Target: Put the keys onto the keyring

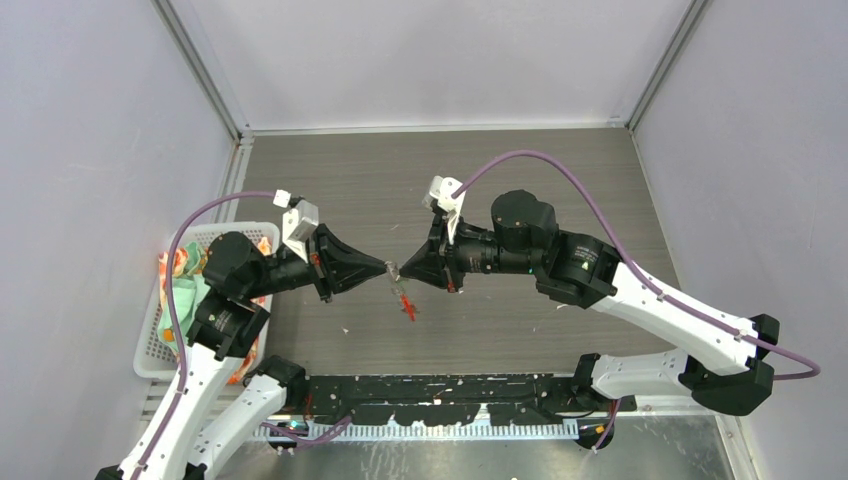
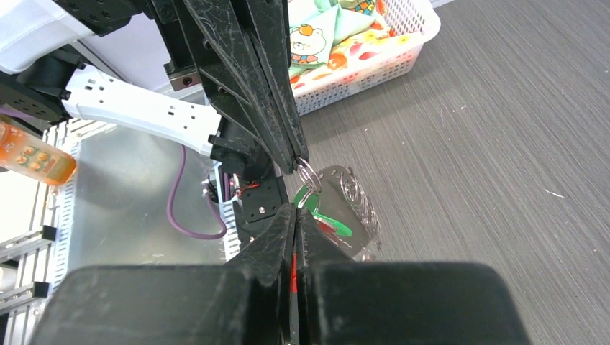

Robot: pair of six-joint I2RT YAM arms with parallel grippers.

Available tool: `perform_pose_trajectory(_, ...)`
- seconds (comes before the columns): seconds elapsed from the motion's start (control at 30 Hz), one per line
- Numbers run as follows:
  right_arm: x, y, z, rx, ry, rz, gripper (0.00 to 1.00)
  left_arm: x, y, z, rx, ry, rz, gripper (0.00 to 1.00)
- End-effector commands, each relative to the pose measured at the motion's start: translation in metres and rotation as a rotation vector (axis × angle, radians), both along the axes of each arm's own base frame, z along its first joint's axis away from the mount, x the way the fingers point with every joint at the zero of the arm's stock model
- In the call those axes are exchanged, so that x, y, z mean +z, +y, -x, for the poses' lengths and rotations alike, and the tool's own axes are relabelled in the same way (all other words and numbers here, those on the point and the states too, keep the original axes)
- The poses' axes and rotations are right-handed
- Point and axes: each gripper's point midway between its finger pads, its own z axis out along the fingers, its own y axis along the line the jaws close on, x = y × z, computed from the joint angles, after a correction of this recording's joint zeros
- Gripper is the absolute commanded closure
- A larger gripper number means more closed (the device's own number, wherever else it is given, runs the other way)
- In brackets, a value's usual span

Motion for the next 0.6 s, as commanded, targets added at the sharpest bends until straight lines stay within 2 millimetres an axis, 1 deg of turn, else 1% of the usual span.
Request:
perform_pose_trajectory(0.0, 0.009, 0.001, 0.008, 0.035, 0.006, -0.027, 0.95, 0.03, 0.001, 0.005, -0.007, -0.097, 0.054, 1.0)
perform_pose_trajectory(0.13, 0.004, 0.002, 0.012, 0.058, 0.025, -0.006, 0.95, 0.031, 0.0, 0.006, -0.015, -0.098, 0.056, 1.0)
perform_pose_trajectory(0.17, 0.002, 0.003, 0.012, 0.063, 0.029, 0.001, 0.93, 0.031, 0.0, 0.006, -0.019, -0.099, 0.057, 1.0)
perform_pose_trajectory(0.3, 0.002, 0.006, 0.016, 0.094, 0.053, 0.033, 0.8, 0.031, -0.001, 0.009, -0.036, -0.1, 0.055, 1.0)
perform_pose_trajectory(0.37, 0.002, 0.007, 0.018, 0.11, 0.059, 0.049, 0.75, 0.03, -0.001, 0.009, -0.036, -0.103, 0.053, 1.0)
perform_pose_trajectory(0.43, 0.002, 0.006, 0.019, 0.114, 0.065, 0.069, 0.7, 0.031, -0.001, 0.009, -0.035, -0.106, 0.053, 1.0)
perform_pose_trajectory(0.5, 0.003, 0.003, 0.018, 0.109, 0.063, 0.086, 0.63, 0.032, -0.001, 0.009, -0.036, -0.111, 0.054, 1.0)
perform_pose_trajectory(0.57, 0.007, -0.001, 0.018, 0.1, 0.047, 0.089, 0.61, 0.032, 0.0, 0.009, -0.036, -0.116, 0.054, 1.0)
